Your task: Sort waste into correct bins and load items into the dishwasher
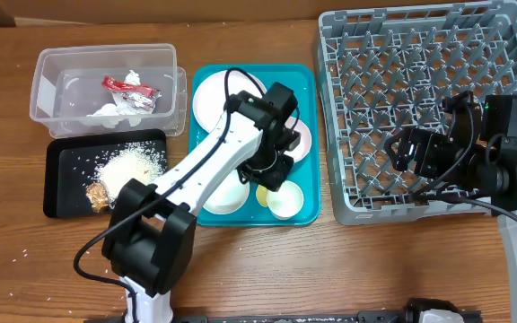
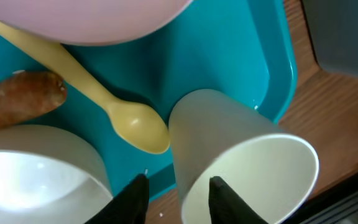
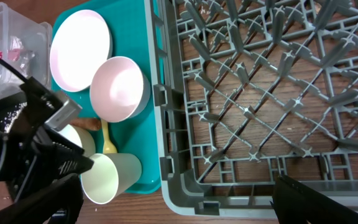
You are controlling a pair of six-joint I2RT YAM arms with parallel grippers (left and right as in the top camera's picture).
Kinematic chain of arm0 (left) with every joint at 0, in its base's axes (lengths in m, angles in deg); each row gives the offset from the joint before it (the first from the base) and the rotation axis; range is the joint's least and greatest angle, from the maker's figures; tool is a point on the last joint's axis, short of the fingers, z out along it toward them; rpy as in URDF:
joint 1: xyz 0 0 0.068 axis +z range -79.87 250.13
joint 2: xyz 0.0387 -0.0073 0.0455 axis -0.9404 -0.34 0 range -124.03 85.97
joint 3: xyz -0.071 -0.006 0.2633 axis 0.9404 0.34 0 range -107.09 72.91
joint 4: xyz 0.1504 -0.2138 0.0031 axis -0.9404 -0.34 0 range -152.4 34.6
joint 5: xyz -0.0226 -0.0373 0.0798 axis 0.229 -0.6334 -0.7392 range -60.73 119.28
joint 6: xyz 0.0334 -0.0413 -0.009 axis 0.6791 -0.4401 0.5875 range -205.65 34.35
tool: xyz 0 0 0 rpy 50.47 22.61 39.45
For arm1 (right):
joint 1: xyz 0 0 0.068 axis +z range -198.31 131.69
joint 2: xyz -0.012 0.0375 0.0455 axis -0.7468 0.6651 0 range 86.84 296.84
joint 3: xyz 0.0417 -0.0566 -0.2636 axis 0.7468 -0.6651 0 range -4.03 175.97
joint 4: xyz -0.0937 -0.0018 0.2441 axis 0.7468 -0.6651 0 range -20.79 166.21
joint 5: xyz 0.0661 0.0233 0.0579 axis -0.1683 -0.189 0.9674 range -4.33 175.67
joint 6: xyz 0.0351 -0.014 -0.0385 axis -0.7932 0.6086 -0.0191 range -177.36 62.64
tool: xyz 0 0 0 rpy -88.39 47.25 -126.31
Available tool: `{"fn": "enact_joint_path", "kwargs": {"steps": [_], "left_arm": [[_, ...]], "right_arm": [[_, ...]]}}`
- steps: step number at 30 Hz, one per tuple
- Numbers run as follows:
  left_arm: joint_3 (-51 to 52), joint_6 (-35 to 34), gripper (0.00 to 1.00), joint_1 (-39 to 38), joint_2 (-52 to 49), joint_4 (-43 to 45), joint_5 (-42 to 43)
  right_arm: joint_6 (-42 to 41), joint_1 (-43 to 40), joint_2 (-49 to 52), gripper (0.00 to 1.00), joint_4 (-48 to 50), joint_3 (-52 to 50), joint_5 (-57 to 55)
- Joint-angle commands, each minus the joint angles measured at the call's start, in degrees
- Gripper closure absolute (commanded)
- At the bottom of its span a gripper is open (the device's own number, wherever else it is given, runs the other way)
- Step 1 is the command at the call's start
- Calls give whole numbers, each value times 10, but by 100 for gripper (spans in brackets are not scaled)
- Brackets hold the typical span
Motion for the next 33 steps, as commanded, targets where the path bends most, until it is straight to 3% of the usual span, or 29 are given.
{"fn": "enact_joint_path", "kwargs": {"steps": [1,3,4,8,12,13,19,21,26,33], "left_arm": [[36,-30,70,-4,0,30,4],[53,-33,74,-4,0,47,4],[58,-36,93,-4,0,52,5],[31,-31,96,5,1,40,51],[-79,85,96,59,1,-57,215],[-131,143,96,104,1,-99,303],[-180,234,96,235,1,-152,609],[-180,251,96,257,1,-158,717],[-180,250,96,243,1,-163,779],[-180,256,96,234,1,-188,779]], "right_arm": [[4,1,0,0,2,4,-1],[3,1,0,0,2,4,-1],[3,1,0,0,2,4,-1],[3,1,0,0,2,4,-1],[3,1,0,0,4,4,21],[4,1,0,0,10,4,52],[4,5,1,0,108,4,273],[4,36,6,0,182,4,336],[3,139,27,0,297,4,340],[1,208,60,0,394,4,340]]}}
